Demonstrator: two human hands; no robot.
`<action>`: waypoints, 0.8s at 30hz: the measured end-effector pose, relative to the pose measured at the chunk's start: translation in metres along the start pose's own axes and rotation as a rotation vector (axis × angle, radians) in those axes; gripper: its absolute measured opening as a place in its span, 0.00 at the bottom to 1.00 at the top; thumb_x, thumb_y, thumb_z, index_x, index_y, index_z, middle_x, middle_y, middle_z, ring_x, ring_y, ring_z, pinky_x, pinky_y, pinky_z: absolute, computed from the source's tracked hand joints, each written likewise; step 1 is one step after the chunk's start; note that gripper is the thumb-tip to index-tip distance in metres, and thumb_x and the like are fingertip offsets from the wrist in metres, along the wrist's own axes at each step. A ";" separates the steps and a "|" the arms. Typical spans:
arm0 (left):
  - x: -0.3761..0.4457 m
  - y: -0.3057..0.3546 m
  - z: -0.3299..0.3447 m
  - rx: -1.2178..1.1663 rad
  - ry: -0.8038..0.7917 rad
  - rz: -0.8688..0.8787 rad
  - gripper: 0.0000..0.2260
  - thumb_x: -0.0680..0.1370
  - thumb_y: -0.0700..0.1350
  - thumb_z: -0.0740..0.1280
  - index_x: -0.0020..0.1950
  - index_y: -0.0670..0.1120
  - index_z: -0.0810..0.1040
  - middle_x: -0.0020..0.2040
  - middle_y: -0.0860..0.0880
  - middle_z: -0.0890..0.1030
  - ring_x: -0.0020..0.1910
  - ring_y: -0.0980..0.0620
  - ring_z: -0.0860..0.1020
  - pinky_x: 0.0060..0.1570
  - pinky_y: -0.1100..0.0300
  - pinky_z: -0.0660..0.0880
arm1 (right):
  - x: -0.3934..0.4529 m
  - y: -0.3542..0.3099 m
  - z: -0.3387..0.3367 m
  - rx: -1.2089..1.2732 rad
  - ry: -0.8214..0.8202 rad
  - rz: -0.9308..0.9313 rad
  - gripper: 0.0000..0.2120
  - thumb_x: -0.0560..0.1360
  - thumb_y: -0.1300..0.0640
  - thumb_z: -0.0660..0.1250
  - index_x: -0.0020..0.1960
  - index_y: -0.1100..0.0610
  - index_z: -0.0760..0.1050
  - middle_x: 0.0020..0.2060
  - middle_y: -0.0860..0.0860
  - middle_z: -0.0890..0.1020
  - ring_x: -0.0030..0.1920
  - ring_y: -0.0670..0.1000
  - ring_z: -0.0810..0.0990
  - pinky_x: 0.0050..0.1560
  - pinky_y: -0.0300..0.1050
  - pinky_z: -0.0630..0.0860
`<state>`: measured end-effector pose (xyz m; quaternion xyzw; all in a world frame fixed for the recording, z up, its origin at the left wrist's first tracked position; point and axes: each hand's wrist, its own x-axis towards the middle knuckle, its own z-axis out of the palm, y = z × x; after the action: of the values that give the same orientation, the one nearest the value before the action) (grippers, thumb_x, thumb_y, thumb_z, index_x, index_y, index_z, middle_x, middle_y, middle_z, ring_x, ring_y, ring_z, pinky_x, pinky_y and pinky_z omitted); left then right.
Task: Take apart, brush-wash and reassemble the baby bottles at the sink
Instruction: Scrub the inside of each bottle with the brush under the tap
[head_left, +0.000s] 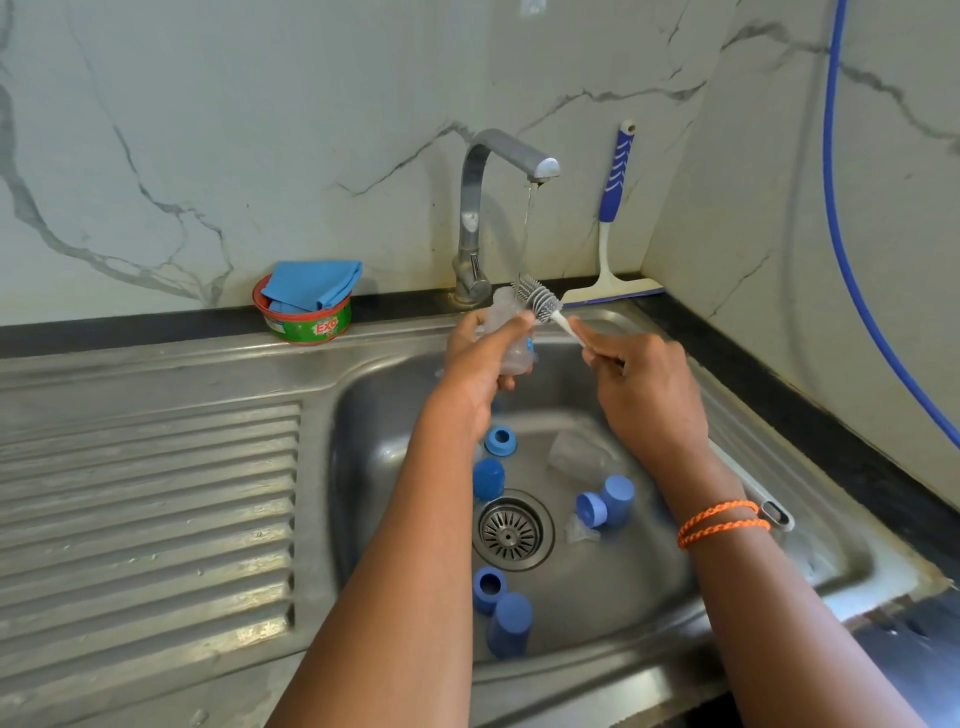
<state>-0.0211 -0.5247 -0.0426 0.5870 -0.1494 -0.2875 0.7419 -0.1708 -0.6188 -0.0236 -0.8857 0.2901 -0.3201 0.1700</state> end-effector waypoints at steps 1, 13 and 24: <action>-0.001 0.001 -0.002 0.028 0.007 0.021 0.21 0.72 0.53 0.80 0.62 0.54 0.78 0.59 0.44 0.84 0.49 0.47 0.82 0.33 0.60 0.74 | 0.000 -0.002 0.001 0.001 0.012 -0.002 0.20 0.83 0.60 0.65 0.69 0.41 0.81 0.36 0.52 0.76 0.39 0.59 0.68 0.39 0.47 0.66; -0.002 0.006 -0.017 0.258 0.087 0.143 0.24 0.67 0.45 0.84 0.59 0.60 0.82 0.55 0.56 0.81 0.44 0.52 0.84 0.37 0.59 0.80 | -0.003 -0.009 0.008 -0.054 -0.016 -0.008 0.19 0.83 0.60 0.61 0.65 0.43 0.82 0.44 0.55 0.83 0.42 0.63 0.76 0.39 0.50 0.71; 0.005 -0.006 -0.010 0.345 -0.016 0.218 0.29 0.63 0.40 0.86 0.61 0.55 0.82 0.54 0.55 0.83 0.52 0.59 0.78 0.47 0.64 0.79 | -0.006 -0.020 0.017 -0.060 -0.041 0.068 0.18 0.84 0.59 0.60 0.66 0.44 0.82 0.44 0.56 0.81 0.43 0.62 0.81 0.41 0.54 0.77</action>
<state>-0.0132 -0.5202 -0.0515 0.6832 -0.2651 -0.1803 0.6561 -0.1551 -0.5977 -0.0286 -0.8864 0.3260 -0.2870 0.1601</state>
